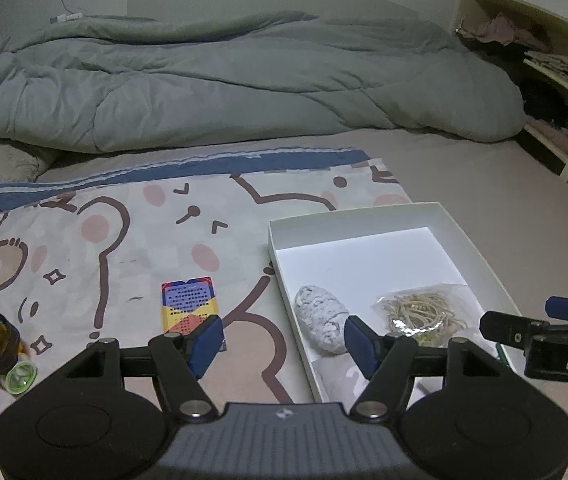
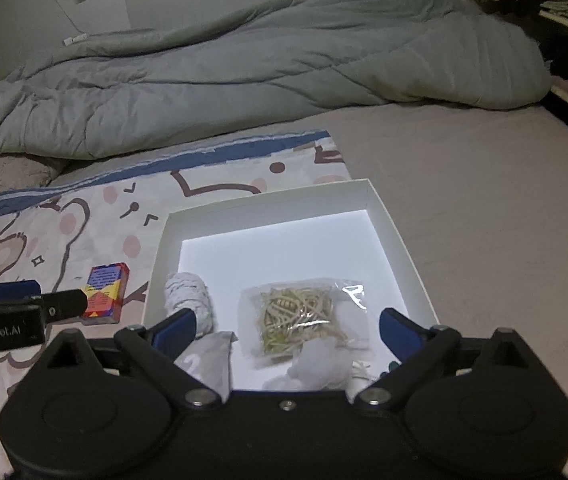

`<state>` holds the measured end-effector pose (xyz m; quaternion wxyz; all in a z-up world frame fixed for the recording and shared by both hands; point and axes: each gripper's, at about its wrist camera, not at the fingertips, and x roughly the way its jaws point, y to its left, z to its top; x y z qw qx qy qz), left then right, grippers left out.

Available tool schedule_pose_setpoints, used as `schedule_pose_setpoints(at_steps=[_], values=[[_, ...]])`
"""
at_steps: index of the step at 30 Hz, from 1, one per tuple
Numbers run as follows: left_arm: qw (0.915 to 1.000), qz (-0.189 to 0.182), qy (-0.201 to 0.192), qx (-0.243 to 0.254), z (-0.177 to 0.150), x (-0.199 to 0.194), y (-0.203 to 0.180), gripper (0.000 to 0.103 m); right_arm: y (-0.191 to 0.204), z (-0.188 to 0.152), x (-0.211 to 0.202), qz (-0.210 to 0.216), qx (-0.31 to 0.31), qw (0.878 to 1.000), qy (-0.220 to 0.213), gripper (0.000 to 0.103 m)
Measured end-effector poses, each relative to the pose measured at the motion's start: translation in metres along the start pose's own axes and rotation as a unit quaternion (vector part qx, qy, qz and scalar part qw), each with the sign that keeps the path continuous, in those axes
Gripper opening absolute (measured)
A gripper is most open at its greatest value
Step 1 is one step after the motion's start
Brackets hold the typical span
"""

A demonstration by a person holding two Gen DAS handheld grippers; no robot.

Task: Organize objects
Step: 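Withdraw both tools from the box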

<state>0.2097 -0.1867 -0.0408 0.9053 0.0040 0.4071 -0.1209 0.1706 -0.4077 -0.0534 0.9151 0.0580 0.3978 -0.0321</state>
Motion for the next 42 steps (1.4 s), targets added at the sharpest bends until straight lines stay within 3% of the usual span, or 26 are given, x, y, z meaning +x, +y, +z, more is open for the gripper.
schedule_pose_setpoints(at_steps=[12,22,42], values=[[0.9997,-0.012,-0.013,0.017,-0.018,-0.038,0.013,0.097,0.011,-0.022,-0.045,-0.015,0.009,0.999,-0.038,0.103],[0.9998,-0.016,-0.007,0.013,-0.035,-0.040,0.027,0.100,0.021,-0.042,-0.064,-0.021,0.012,0.999,-0.049,0.103],[0.9998,-0.011,-0.010,0.013,-0.043,-0.040,0.042,0.100,0.022,-0.054,-0.056,-0.045,0.010,0.998,-0.034,0.103]])
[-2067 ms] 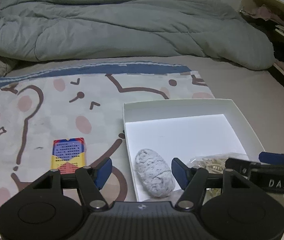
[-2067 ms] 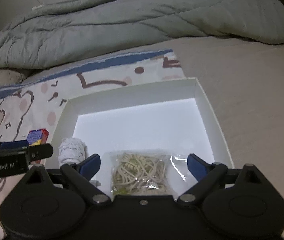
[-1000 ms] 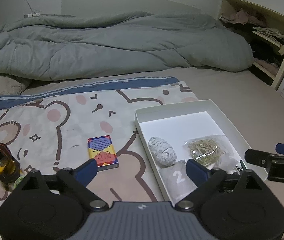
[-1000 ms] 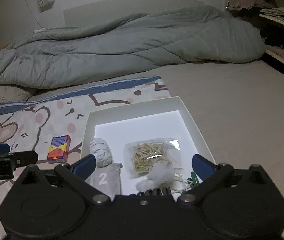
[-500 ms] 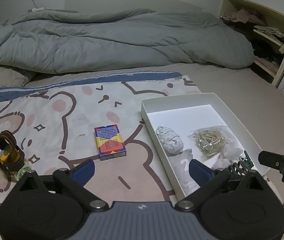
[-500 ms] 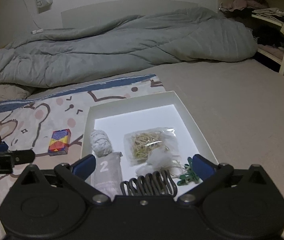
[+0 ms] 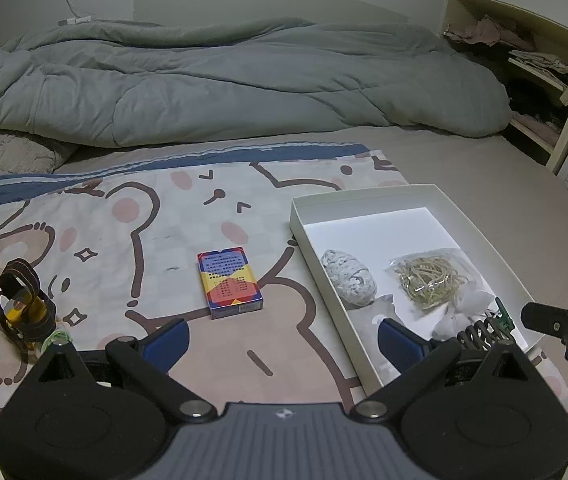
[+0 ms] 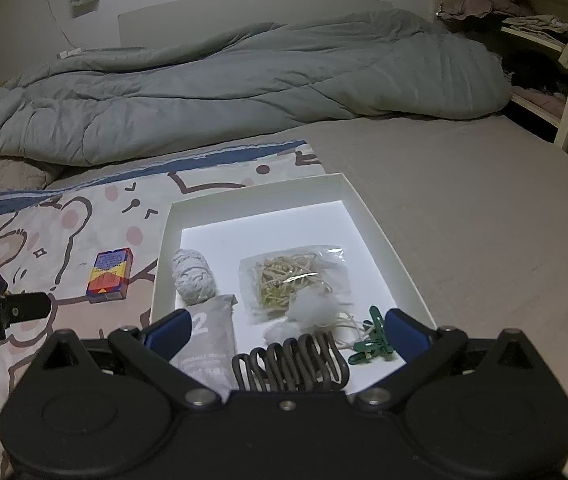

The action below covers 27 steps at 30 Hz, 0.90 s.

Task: Organize objects
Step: 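Withdraw both tools from the box, then move the left tool to the yellow headlamp while the right tool approaches the red-yellow card pack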

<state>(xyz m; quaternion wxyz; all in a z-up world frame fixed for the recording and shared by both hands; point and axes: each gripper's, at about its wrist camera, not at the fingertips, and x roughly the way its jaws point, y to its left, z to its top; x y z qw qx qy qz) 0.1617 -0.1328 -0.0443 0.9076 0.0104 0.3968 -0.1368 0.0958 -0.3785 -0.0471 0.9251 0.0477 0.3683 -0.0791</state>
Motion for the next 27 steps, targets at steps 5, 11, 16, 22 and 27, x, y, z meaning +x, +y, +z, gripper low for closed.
schedule_pose_setpoints(at_steps=[5,11,16,22,27], values=[[1.0000,0.003,0.000,-0.002,-0.002,0.000,0.004,0.100,0.000,0.001,0.001,-0.001,0.003,1.000,0.000,0.103],[0.9997,0.021,-0.005,-0.008,-0.002,-0.002,0.023,0.100,0.009,0.005,0.005,0.004,0.002,1.000,-0.003,0.103],[0.9988,0.038,-0.010,-0.029,0.001,-0.007,0.047,0.100,0.025,0.010,0.010,0.013,-0.004,1.000,-0.006,0.103],[0.9973,0.050,-0.014,-0.053,0.001,-0.016,0.077,0.100,0.051,0.017,0.017,0.029,-0.014,0.999,-0.011,0.103],[0.9960,0.066,-0.016,-0.059,-0.003,-0.022,0.100,0.100,0.077,0.023,0.025,0.044,-0.015,0.999,-0.014,0.103]])
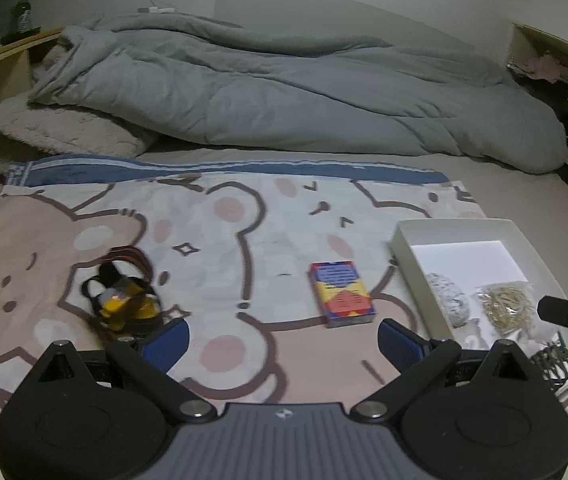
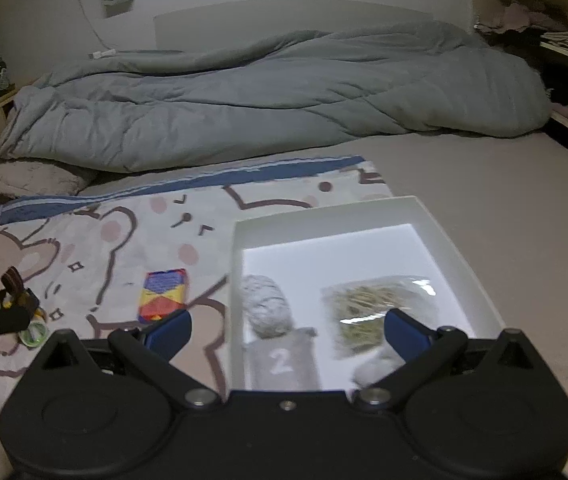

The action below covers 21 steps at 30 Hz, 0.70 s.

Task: Organize objects
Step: 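Move the left tool to the yellow headlamp while the right tool approaches the red-yellow card pack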

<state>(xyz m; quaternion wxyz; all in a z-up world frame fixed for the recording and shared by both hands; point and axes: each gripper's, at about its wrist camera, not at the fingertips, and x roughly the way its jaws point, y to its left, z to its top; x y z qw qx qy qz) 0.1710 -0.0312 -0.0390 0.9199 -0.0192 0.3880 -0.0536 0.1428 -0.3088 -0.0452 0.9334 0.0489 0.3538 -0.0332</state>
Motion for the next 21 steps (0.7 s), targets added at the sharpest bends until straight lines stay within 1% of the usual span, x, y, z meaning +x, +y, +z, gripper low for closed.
schedule_pose_setpoints(at_steps=[11,16,21], values=[[0.9990,0.031,-0.005,-0.033,-0.001,-0.006,0.053,0.100,0.064,0.004,0.017,0.041,-0.044,0.998,-0.002,0.103],[0.9981,0.045,-0.006,-0.041,-0.003,-0.007,0.072,0.100,0.093,0.006,0.021,0.061,-0.057,0.997,-0.001,0.103],[0.9971,0.055,-0.003,-0.053,-0.005,-0.006,0.088,0.100,0.114,0.006,0.027,0.076,-0.067,0.995,0.000,0.103]])
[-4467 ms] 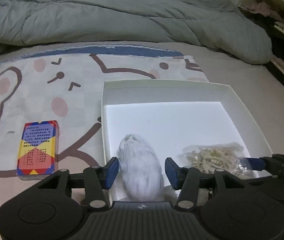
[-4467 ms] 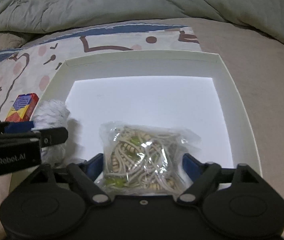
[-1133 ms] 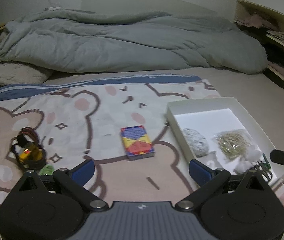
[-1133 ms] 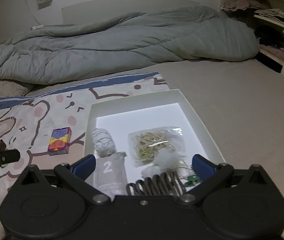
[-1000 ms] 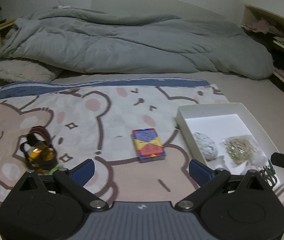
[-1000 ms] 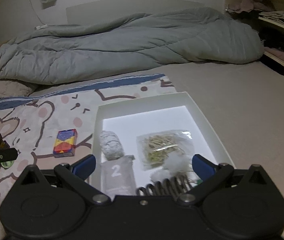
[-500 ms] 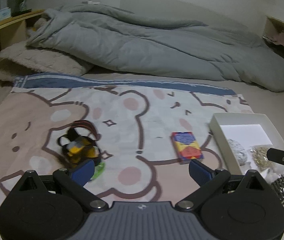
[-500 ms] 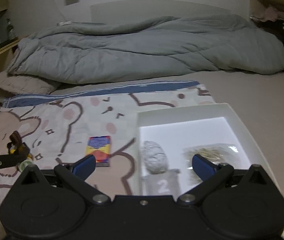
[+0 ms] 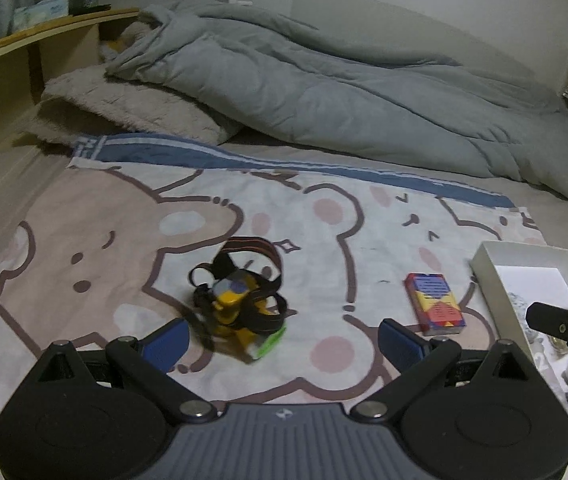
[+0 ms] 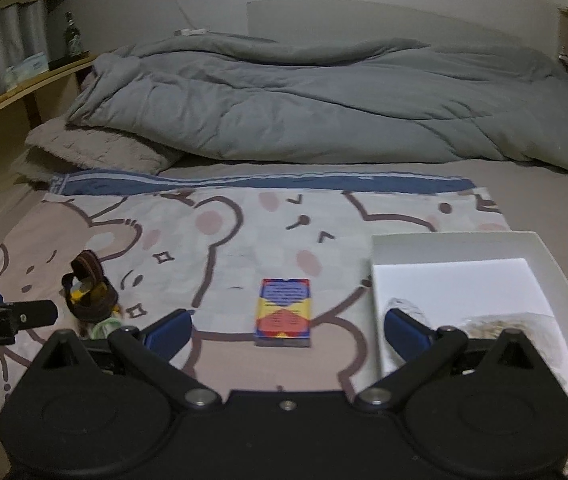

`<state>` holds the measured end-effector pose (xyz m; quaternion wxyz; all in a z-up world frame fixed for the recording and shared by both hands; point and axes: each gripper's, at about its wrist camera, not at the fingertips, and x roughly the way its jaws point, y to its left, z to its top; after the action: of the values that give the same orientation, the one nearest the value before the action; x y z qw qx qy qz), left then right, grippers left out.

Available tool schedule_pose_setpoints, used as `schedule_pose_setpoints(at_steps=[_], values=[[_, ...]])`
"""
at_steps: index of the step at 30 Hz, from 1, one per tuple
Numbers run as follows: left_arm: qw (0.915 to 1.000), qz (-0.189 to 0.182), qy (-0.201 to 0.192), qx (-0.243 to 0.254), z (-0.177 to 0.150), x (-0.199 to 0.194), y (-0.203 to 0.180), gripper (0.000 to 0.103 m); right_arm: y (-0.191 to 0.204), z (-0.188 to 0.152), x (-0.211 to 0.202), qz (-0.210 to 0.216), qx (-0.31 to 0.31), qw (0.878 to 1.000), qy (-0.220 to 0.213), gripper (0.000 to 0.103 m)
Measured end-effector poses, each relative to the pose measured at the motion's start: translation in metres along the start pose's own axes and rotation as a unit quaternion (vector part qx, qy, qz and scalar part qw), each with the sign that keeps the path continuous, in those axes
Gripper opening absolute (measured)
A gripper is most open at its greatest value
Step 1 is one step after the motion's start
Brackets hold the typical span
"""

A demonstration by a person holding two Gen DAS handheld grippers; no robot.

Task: Organize objects
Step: 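Move the left tool to the yellow headlamp while the right tool approaches the red-yellow card pack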

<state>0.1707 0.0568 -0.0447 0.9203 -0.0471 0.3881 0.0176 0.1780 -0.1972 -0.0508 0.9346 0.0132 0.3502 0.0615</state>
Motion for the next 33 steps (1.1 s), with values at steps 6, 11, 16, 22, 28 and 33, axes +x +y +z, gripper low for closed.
schedule_pose_setpoints(at_steps=[6,11,16,22,28,33], values=[[0.9999,0.006,0.001,-0.011,0.002,0.004,0.012,0.098,0.013,0.003,0.010,0.005,-0.002,1.000,-0.001,0.103],[0.9995,-0.002,0.011,-0.028,0.005,0.013,0.018,0.089,0.015,0.005,0.018,0.007,0.004,1.000,0.004,0.103],[0.9972,-0.010,0.034,-0.066,0.004,0.027,0.031,0.071,0.013,0.006,0.028,0.016,0.022,1.000,0.015,0.103],[0.9937,-0.020,0.052,-0.097,0.003,0.034,0.048,0.049,0.004,0.012,0.047,0.041,0.052,0.997,0.050,0.103],[0.9928,-0.021,0.063,-0.100,0.000,0.043,0.050,0.024,-0.001,0.028,0.071,0.035,0.051,0.996,0.058,0.102],[0.9900,-0.013,0.062,-0.126,-0.004,0.056,0.056,0.019,-0.007,0.028,0.104,0.020,0.050,0.996,0.073,0.083]])
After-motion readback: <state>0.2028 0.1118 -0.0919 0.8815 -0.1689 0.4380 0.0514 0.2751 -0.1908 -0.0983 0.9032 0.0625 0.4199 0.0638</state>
